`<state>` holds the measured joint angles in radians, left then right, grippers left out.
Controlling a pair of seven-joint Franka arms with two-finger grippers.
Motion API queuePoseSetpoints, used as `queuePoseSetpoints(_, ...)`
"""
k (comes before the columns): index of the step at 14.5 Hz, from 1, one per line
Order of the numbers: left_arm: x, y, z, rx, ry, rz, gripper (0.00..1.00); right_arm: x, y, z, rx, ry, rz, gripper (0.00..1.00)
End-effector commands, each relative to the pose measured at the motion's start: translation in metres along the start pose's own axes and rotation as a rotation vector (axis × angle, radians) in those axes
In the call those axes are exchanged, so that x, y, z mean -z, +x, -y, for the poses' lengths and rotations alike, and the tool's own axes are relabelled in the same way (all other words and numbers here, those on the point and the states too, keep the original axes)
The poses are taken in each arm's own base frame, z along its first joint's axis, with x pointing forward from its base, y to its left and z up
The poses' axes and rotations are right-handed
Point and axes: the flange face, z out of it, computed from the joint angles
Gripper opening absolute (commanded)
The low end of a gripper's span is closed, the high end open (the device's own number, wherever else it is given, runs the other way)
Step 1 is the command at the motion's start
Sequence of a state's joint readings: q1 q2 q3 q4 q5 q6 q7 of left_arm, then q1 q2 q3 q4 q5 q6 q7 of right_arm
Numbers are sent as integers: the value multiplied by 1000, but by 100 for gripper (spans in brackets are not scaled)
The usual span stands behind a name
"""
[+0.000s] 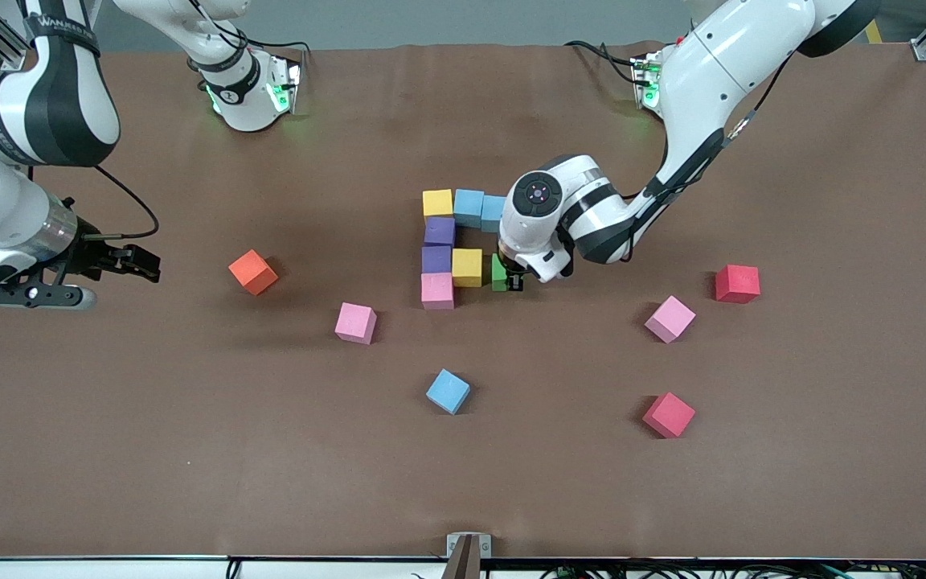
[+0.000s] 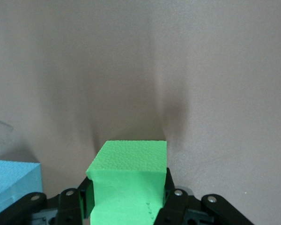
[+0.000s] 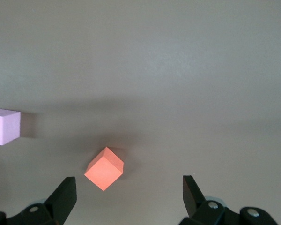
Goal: Arrange 11 blocks into digit 3
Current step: 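Grasp the orange cube with the right gripper while the left gripper lowers green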
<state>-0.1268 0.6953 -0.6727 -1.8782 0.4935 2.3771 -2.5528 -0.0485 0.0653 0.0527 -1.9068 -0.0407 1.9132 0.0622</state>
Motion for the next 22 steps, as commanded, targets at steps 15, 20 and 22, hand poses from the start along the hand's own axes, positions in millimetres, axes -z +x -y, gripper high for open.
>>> queuePoseSetpoints(15,-13,-21,4,-15,6,9,38,-161,-24,107,345,-20,247,100)
queuePoseSetpoints(20,-13,-21,5,-8,10,11,38,-200,-34,101,486,5,210,100)
queuePoseSetpoints(22,-13,-20,5,-5,11,10,38,-218,-46,99,514,9,201,100)
